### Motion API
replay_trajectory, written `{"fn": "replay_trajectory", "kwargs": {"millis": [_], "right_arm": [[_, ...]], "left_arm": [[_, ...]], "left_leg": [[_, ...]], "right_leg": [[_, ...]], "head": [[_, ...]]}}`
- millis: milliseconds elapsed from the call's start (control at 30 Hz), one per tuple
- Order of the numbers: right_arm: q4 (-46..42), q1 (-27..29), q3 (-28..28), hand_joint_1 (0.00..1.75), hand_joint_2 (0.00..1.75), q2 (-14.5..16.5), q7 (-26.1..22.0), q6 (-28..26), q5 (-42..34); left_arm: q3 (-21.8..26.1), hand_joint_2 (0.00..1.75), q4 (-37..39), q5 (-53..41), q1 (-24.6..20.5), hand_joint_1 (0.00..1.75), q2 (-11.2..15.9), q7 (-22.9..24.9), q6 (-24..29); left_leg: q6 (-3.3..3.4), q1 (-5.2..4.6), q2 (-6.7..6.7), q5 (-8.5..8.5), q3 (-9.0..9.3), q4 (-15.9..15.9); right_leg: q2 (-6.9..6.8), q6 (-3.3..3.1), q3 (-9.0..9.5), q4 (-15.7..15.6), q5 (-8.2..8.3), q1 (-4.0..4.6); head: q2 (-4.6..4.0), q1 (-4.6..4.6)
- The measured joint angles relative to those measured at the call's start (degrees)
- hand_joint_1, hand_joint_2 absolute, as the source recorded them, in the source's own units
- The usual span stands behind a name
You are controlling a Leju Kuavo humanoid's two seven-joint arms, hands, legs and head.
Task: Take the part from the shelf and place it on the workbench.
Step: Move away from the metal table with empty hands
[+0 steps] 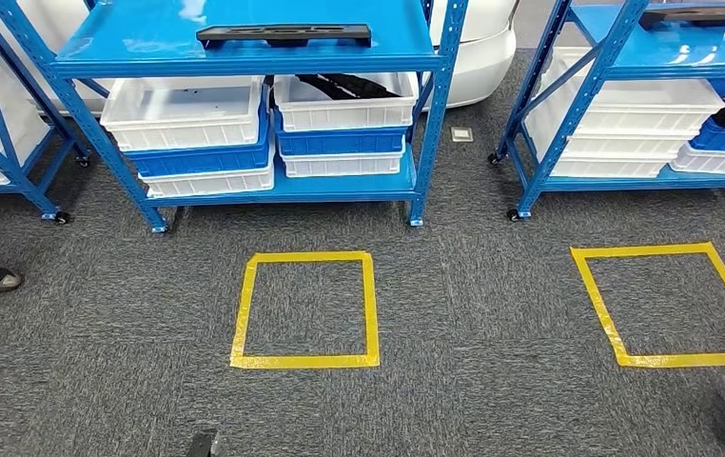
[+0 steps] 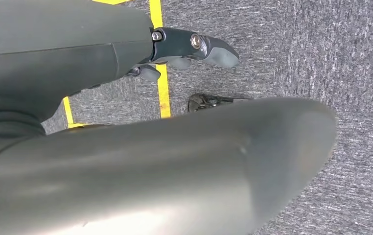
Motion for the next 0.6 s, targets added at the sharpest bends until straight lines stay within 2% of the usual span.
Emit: {"fn": "replay_trajectory", "kwargs": {"millis": [33,100,167,600], "right_arm": [[0.0,-0.1,0.0,0.00,1.75,0.0,0.0,0.0,0.0],[0.0,-0.1,0.0,0.00,0.87,0.1,-0.2,-0.1,0.0],[0.0,0.0,0.0,0.00,0.00,0.1,-0.5,-0.4,-0.1],[0.0,0.0,0.0,0.00,0.00,0.2,-1.3,1.6,-0.7]], "left_arm": [[0.0,0.00,0.0,0.0,0.0,0.00,0.0,0.0,0.0],[0.0,0.00,0.0,0.0,0.0,0.00,0.0,0.0,0.0],[0.0,0.00,0.0,-0.2,0.0,0.00,0.0,0.0,0.0],[0.0,0.00,0.0,-0.6,-0.1,0.00,0.0,0.0,-0.5]], "left_leg": [[-0.12,-0.20,0.02,-0.16,-0.16,0.2],[-0.26,-0.25,0.03,-0.10,-0.23,0.2],[-0.45,-0.13,0.02,0.02,-0.20,0.2],[-0.67,0.00,0.03,0.11,-0.27,0.1]], "right_leg": [[0.07,-0.46,0.26,-0.6,0.15,0.13],[0.15,-1.06,0.28,-0.6,0.28,0.37],[0.15,-1.16,0.26,-0.6,0.34,0.54],[0.15,-1.21,0.17,-0.5,0.35,0.73]], "head": [[0.00,-0.04],[0.01,-0.13],[0.01,-0.11],[0.00,-0.09]]}}
